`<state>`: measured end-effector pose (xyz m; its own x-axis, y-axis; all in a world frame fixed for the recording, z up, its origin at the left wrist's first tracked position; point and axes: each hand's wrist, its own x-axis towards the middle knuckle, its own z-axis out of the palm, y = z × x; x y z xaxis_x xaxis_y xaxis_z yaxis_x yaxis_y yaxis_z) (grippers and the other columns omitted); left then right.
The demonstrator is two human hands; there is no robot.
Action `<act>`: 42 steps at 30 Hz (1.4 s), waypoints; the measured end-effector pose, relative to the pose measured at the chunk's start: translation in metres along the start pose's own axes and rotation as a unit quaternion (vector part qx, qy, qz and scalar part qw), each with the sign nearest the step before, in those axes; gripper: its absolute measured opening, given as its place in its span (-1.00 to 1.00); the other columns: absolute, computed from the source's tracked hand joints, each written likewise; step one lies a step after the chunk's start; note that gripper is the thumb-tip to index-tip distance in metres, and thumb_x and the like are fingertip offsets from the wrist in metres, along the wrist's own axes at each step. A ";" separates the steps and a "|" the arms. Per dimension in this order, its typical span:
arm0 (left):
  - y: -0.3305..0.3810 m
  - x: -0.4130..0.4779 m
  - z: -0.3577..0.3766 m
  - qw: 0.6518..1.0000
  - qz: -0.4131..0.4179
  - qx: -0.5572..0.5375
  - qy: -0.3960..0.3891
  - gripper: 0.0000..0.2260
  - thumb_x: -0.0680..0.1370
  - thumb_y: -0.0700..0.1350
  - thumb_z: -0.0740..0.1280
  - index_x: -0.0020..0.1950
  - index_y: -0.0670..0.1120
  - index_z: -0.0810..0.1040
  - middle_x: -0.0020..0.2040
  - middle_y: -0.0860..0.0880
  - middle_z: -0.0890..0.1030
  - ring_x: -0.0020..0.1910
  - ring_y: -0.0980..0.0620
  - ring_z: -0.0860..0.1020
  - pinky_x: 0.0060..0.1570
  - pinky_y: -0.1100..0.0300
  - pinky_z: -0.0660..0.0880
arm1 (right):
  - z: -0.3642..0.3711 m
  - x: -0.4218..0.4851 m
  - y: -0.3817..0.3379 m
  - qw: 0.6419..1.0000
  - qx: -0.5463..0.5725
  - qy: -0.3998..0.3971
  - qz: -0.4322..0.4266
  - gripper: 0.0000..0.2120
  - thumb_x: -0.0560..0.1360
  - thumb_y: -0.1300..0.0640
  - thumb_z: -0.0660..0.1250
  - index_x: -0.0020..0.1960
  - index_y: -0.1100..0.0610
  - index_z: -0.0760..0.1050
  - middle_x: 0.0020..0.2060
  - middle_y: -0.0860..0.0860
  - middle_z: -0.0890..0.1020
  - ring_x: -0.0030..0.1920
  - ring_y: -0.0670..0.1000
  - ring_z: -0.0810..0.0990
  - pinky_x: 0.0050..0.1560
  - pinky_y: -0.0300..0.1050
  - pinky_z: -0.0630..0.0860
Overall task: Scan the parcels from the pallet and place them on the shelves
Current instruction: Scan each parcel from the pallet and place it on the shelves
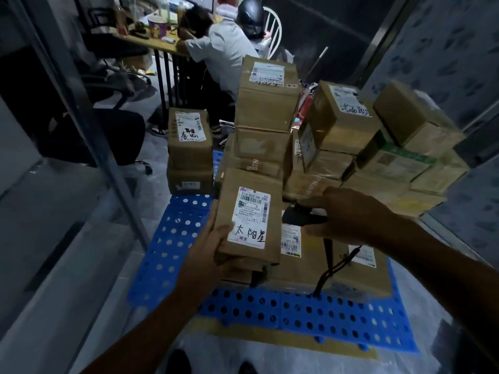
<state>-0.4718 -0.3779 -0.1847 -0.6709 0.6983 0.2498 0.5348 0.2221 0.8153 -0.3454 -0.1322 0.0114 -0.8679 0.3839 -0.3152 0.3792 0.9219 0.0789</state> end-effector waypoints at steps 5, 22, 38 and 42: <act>0.035 -0.016 0.006 0.994 -0.041 -0.034 0.093 -0.28 0.37 0.04 0.61 0.39 0.43 0.34 0.61 0.26 0.19 0.51 0.30 0.27 0.39 0.32 0.37 | 0.039 0.007 0.028 0.979 0.197 0.032 -0.042 -0.32 0.47 -0.32 0.38 0.51 -0.09 0.39 0.37 -0.06 0.53 0.19 -0.05 0.55 0.03 -0.15 0.43; 0.137 -0.145 -0.105 0.883 -0.165 0.038 0.439 -0.12 0.32 0.00 0.67 0.44 0.31 0.19 0.35 0.33 0.46 0.31 0.30 0.50 0.18 0.43 0.48 | 0.035 0.013 -0.147 0.818 0.479 0.068 -0.312 -0.40 0.51 -0.19 0.40 0.51 -0.12 0.37 0.42 -0.18 0.47 0.38 -0.16 0.44 0.33 -0.15 0.46; 0.230 -0.282 -0.273 0.766 -0.115 0.084 0.627 -0.38 0.28 0.17 0.63 0.20 0.26 0.38 0.20 0.19 0.60 0.10 0.11 0.64 -0.14 0.19 0.64 | -0.081 -0.083 -0.382 0.641 0.558 0.101 -0.517 -0.47 0.50 -0.18 0.34 0.46 -0.15 0.44 0.27 -0.23 0.60 0.22 -0.19 0.59 0.21 -0.02 0.57; 0.250 -0.293 -0.291 0.763 -0.095 0.100 0.632 -0.40 0.28 0.16 0.62 0.19 0.27 0.38 0.24 0.18 0.59 0.16 0.04 0.63 -0.10 0.14 0.65 | -0.101 -0.094 -0.393 0.635 0.550 0.103 -0.532 -0.43 0.47 -0.25 0.35 0.46 -0.24 0.40 0.31 -0.24 0.56 0.27 -0.15 0.56 0.24 0.18 0.55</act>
<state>-0.2909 -0.7252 0.0982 -0.6384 -0.5450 0.5435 0.3491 0.4244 0.8355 -0.4456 -0.5255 0.1053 -0.8009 -0.3240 0.5036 -0.5618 0.1153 -0.8192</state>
